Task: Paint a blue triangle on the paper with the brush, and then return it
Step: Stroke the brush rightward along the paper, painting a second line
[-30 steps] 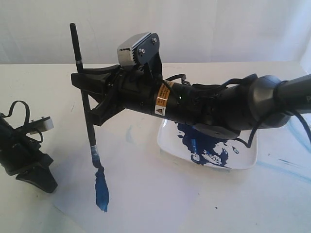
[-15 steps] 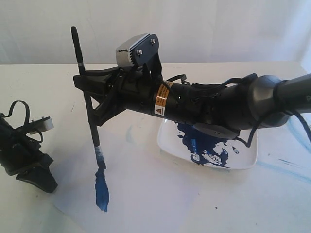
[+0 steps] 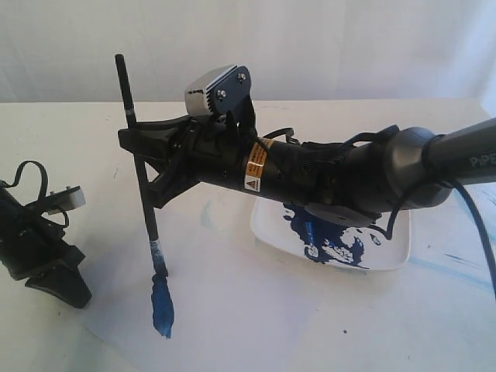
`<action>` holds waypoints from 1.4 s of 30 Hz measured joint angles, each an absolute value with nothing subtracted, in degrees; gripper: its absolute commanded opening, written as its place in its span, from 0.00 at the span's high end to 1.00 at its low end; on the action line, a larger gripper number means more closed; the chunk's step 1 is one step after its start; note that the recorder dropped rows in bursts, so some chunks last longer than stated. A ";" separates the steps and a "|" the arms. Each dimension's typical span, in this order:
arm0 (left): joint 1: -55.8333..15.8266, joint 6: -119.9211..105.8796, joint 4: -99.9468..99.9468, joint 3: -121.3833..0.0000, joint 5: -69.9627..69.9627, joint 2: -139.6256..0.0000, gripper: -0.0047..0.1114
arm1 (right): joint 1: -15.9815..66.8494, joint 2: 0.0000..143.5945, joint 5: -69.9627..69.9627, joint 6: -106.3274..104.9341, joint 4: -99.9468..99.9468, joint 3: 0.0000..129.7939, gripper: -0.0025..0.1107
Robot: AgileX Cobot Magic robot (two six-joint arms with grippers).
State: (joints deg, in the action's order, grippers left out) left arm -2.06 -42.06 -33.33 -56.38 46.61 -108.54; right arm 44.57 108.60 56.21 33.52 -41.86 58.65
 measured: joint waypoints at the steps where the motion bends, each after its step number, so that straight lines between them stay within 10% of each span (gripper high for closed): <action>1: -2.06 -42.06 -33.33 -56.38 46.61 -108.54 0.96 | 44.57 108.60 56.21 33.52 -41.86 58.65 0.98; 42: -2.06 -42.06 -33.33 -56.38 46.61 -108.54 0.96 | 44.57 103.31 40.73 38.37 -45.56 58.65 0.98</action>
State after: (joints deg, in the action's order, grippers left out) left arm -2.06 -42.06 -33.33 -56.38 46.61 -108.54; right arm 44.57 103.31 40.73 38.37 -45.56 58.65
